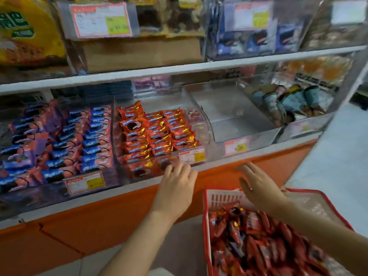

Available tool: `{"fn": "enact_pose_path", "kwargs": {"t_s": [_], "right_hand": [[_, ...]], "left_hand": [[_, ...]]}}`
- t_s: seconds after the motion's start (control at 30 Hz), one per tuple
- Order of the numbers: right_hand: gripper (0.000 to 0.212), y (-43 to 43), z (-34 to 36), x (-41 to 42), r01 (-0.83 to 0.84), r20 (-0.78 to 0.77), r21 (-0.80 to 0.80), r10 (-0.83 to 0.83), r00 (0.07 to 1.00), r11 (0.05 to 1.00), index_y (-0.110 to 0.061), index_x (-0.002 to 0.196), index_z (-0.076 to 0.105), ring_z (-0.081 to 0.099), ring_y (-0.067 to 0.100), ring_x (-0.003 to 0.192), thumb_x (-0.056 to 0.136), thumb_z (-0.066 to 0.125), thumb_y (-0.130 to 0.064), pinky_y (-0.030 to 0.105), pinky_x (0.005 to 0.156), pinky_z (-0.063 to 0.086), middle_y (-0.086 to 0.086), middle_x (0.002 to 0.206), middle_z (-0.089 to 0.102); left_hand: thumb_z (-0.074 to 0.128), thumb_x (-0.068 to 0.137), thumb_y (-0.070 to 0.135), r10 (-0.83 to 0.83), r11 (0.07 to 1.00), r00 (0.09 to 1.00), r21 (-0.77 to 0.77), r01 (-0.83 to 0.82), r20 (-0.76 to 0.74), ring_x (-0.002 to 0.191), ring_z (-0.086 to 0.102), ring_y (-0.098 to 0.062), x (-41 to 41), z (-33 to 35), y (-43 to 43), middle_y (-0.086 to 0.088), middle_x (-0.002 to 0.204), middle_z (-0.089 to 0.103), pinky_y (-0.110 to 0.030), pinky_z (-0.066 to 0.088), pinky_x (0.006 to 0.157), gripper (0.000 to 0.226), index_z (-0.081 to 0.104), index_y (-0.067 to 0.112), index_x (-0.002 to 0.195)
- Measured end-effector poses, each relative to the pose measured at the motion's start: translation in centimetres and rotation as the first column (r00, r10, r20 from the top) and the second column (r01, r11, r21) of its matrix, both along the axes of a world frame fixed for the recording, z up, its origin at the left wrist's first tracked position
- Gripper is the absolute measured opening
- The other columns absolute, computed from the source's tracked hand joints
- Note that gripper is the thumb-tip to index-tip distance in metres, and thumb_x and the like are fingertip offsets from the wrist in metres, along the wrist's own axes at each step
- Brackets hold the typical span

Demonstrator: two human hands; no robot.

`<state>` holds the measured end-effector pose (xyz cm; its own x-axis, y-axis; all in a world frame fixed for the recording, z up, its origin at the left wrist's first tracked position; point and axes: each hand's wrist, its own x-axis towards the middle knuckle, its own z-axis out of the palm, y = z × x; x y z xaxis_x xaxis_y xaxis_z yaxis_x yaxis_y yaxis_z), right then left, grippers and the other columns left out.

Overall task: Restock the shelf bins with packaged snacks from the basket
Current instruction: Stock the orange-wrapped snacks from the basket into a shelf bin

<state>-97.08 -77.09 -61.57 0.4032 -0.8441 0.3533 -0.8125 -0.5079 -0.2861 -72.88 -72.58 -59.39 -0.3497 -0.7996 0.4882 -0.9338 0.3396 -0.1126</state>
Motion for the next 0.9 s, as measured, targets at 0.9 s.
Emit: {"fn": "enact_pose_path", "kwargs": {"t_s": [0.9], "right_hand": [[0.052, 8.7, -17.5, -8.7, 0.335, -0.226, 0.812, -0.273, 0.935, 0.478, -0.011, 0.127, 0.036, 0.053, 0.029, 0.113, 0.091, 0.053, -0.044, 0.034, 0.083, 0.046, 0.009, 0.131, 0.044]], "left_hand": [[0.058, 0.087, 0.012, -0.395, 0.251, 0.919, 0.964, 0.092, 0.015, 0.129, 0.033, -0.031, -13.2, -17.1, 6.1, -0.008, 0.140, 0.037, -0.041, 0.026, 0.108, 0.056, 0.040, 0.020, 0.140]]}}
